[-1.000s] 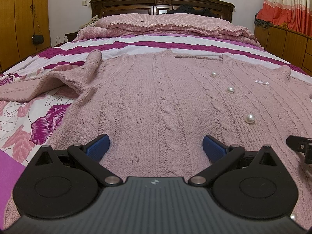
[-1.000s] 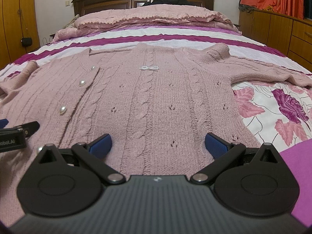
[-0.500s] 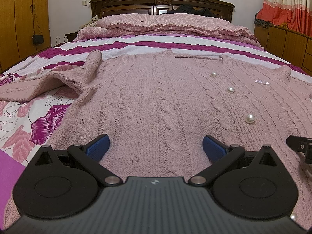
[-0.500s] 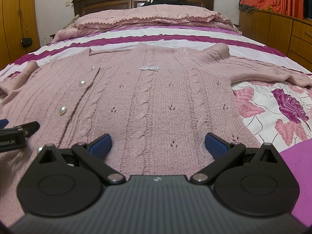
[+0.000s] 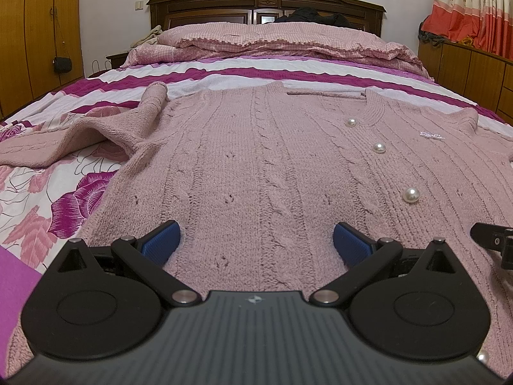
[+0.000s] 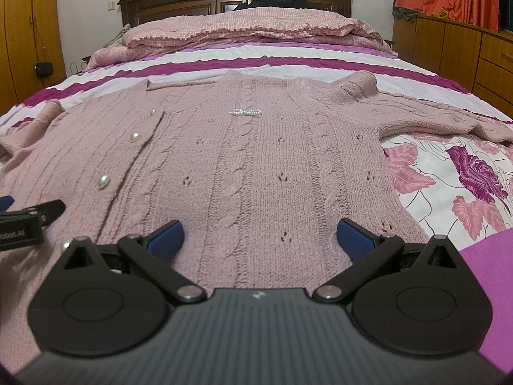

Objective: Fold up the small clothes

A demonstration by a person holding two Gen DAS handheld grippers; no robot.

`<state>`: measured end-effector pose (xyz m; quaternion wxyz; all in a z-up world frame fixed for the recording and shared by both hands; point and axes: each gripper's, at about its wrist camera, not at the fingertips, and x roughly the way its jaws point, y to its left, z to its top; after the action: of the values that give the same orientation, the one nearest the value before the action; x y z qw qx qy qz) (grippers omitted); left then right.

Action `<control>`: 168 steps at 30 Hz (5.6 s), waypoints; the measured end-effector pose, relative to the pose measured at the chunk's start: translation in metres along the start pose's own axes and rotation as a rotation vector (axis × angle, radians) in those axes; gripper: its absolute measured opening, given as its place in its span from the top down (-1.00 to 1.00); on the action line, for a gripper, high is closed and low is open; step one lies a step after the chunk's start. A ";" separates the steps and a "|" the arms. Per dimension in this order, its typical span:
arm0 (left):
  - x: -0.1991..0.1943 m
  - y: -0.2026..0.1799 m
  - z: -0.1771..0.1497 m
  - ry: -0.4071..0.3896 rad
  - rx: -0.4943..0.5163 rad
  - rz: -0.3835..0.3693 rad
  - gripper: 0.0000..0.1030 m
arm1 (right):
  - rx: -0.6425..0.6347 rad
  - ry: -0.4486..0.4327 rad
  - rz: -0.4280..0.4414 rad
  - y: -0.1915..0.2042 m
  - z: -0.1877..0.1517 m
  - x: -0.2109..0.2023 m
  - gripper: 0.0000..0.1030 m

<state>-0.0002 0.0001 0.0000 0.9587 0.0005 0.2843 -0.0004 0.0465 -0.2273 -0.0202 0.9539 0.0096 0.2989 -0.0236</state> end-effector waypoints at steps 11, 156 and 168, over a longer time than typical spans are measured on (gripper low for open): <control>0.000 0.000 0.000 0.002 0.001 0.001 -1.00 | 0.001 0.001 0.001 -0.001 0.001 0.000 -1.00; -0.026 0.082 0.113 0.123 0.004 0.018 -1.00 | 0.125 0.094 0.386 0.051 0.099 0.013 -0.51; 0.029 -0.043 0.137 0.095 0.294 -0.125 -0.96 | 0.091 0.143 0.100 -0.029 0.069 0.021 -0.51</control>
<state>0.0987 -0.0435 0.0989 0.9319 0.1233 0.3255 -0.1018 0.1020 -0.2593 0.0244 0.9287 0.0694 0.3640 0.0109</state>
